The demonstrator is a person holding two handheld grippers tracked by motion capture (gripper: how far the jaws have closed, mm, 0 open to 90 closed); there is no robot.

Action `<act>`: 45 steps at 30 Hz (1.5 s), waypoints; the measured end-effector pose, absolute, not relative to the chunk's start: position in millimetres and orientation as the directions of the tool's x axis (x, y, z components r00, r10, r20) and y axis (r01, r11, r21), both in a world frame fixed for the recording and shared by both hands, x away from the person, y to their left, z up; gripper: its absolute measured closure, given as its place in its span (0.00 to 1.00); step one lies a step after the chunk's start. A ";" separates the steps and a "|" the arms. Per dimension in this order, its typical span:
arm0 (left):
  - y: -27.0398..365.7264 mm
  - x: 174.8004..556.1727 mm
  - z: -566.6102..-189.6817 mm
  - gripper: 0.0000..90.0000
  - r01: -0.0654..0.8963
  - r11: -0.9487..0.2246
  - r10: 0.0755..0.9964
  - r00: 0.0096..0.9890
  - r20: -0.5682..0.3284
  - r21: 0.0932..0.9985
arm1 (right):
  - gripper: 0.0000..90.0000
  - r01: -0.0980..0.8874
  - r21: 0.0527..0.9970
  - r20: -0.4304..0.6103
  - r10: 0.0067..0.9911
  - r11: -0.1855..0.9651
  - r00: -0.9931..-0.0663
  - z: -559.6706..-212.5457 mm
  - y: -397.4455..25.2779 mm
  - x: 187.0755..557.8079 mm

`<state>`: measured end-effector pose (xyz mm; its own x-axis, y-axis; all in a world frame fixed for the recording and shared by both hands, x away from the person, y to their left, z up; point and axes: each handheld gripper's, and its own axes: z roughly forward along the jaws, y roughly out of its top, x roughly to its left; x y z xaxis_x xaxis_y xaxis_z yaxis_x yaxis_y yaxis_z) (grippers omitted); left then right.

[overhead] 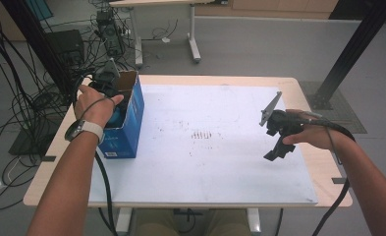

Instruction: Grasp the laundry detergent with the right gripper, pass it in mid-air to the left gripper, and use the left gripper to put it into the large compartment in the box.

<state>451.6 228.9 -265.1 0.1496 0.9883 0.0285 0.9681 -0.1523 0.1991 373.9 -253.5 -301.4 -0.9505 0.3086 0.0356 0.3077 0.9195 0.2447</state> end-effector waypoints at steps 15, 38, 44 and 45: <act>231.5 447.5 -243.5 0.20 0.956 -0.156 0.987 0.159 0.010 0.247 | 0.08 0.308 0.235 0.036 0.308 0.922 -0.951 -301.6 -251.9 370.2; 227.4 439.1 -208.6 0.09 0.923 -0.238 0.969 0.246 0.013 0.301 | 0.07 0.318 0.235 0.034 0.319 0.918 -0.947 -296.6 -252.9 367.9; 226.0 434.4 -195.9 0.07 0.904 -0.283 0.956 0.292 0.019 0.320 | 0.07 0.321 0.233 0.030 0.323 0.918 -0.946 -294.4 -253.6 366.4; 225.1 432.8 -193.3 0.07 0.900 -0.288 0.955 0.297 0.025 0.327 | 0.07 0.320 0.234 0.028 0.322 0.918 -0.946 -293.9 -253.6 366.4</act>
<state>432.8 225.1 -193.3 0.2967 0.9547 0.0247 0.9000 -0.2881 0.3271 366.4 -253.6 -293.9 -0.9463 0.3222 0.0278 0.3196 0.9182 0.2339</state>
